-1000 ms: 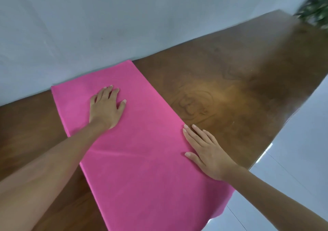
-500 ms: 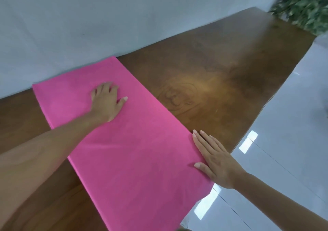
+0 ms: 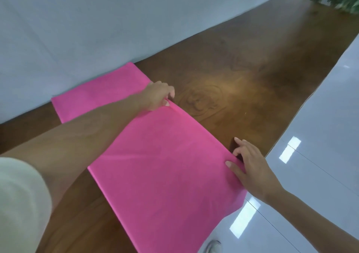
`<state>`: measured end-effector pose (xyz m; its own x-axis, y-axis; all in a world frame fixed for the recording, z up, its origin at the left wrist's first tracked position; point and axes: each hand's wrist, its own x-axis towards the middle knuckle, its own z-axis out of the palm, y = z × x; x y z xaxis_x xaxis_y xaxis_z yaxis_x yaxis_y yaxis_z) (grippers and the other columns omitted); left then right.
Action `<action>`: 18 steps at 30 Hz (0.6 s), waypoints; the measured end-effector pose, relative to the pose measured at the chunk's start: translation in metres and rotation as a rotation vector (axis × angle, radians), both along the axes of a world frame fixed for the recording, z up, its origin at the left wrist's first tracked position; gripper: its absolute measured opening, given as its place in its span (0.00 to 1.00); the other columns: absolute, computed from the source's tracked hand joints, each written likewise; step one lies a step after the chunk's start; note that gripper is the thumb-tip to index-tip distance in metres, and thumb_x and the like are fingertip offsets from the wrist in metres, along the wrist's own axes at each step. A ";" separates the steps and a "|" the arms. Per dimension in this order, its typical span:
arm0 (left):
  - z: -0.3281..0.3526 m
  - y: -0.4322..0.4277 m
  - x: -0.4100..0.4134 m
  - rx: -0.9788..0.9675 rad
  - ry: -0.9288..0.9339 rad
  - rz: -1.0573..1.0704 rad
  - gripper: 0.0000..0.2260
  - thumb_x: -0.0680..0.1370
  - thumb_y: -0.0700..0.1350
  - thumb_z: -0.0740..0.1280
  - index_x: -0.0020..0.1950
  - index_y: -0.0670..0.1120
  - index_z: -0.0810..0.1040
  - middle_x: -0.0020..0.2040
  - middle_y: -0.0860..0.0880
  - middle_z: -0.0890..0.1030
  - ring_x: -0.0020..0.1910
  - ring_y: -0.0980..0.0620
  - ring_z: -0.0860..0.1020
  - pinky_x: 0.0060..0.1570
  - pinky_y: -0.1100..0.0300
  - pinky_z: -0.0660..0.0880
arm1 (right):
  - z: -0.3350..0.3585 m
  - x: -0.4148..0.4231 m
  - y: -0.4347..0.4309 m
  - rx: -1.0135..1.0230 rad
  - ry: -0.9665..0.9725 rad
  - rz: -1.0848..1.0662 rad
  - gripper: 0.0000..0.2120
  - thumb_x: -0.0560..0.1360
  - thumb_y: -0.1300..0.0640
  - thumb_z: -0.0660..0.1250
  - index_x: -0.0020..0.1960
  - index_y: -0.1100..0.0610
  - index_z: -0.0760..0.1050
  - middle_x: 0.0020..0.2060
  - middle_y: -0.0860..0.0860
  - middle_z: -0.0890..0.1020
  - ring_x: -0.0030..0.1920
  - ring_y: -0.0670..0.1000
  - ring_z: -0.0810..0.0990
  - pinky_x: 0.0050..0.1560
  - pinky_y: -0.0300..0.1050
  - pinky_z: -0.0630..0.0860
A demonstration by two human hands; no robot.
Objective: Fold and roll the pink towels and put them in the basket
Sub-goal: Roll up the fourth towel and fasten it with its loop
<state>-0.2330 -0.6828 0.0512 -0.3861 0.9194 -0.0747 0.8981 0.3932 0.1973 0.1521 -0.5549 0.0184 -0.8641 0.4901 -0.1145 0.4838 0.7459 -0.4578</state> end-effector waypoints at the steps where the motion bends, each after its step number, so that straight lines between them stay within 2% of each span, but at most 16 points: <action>1: 0.001 0.001 -0.002 -0.025 0.014 0.001 0.07 0.78 0.46 0.73 0.54 0.49 0.79 0.50 0.52 0.75 0.56 0.47 0.74 0.58 0.50 0.66 | -0.001 0.004 0.000 0.020 -0.019 0.005 0.13 0.78 0.34 0.57 0.49 0.42 0.68 0.78 0.46 0.65 0.79 0.49 0.57 0.77 0.52 0.60; 4: 0.002 -0.001 -0.002 -0.056 0.030 0.027 0.07 0.78 0.49 0.72 0.46 0.50 0.75 0.48 0.52 0.72 0.52 0.46 0.76 0.52 0.53 0.67 | -0.002 0.016 0.001 0.051 -0.041 -0.007 0.18 0.77 0.30 0.53 0.46 0.43 0.69 0.78 0.46 0.63 0.79 0.50 0.56 0.77 0.53 0.60; 6: -0.001 -0.005 0.004 -0.064 0.046 0.074 0.08 0.80 0.48 0.69 0.46 0.48 0.72 0.49 0.49 0.71 0.47 0.45 0.76 0.46 0.54 0.68 | -0.002 0.023 0.002 0.076 -0.018 -0.005 0.19 0.78 0.29 0.50 0.42 0.41 0.67 0.78 0.47 0.64 0.79 0.51 0.57 0.76 0.55 0.62; 9: -0.002 -0.011 0.014 -0.059 0.110 0.138 0.08 0.83 0.47 0.64 0.51 0.43 0.70 0.50 0.44 0.70 0.42 0.44 0.74 0.42 0.50 0.72 | -0.003 0.034 0.001 0.126 0.040 -0.014 0.21 0.78 0.27 0.49 0.38 0.40 0.64 0.77 0.47 0.67 0.77 0.52 0.59 0.74 0.58 0.66; 12: 0.002 -0.017 0.020 -0.045 0.113 0.191 0.10 0.84 0.47 0.62 0.55 0.40 0.69 0.49 0.42 0.71 0.42 0.44 0.73 0.44 0.47 0.74 | -0.004 0.046 0.000 0.192 0.028 -0.054 0.24 0.79 0.29 0.50 0.39 0.45 0.71 0.76 0.49 0.69 0.78 0.53 0.58 0.72 0.59 0.69; 15: 0.006 -0.026 0.020 -0.037 0.075 0.203 0.08 0.84 0.45 0.62 0.53 0.41 0.69 0.50 0.39 0.73 0.42 0.43 0.72 0.46 0.48 0.72 | -0.007 0.060 0.000 0.318 0.012 -0.053 0.34 0.78 0.28 0.45 0.44 0.50 0.81 0.74 0.51 0.71 0.78 0.56 0.60 0.71 0.62 0.70; 18: 0.010 -0.039 0.021 -0.018 0.081 0.196 0.04 0.82 0.41 0.63 0.51 0.44 0.68 0.51 0.39 0.73 0.45 0.41 0.74 0.44 0.51 0.69 | -0.011 0.074 0.001 0.325 0.000 -0.055 0.33 0.78 0.30 0.47 0.45 0.51 0.82 0.75 0.52 0.70 0.78 0.57 0.60 0.71 0.63 0.67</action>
<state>-0.2124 -0.7215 0.0608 -0.5627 0.8250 -0.0520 0.8168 0.5646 0.1189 0.2266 -0.5535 0.0070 -0.8353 0.5471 0.0552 0.5275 0.8256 -0.2003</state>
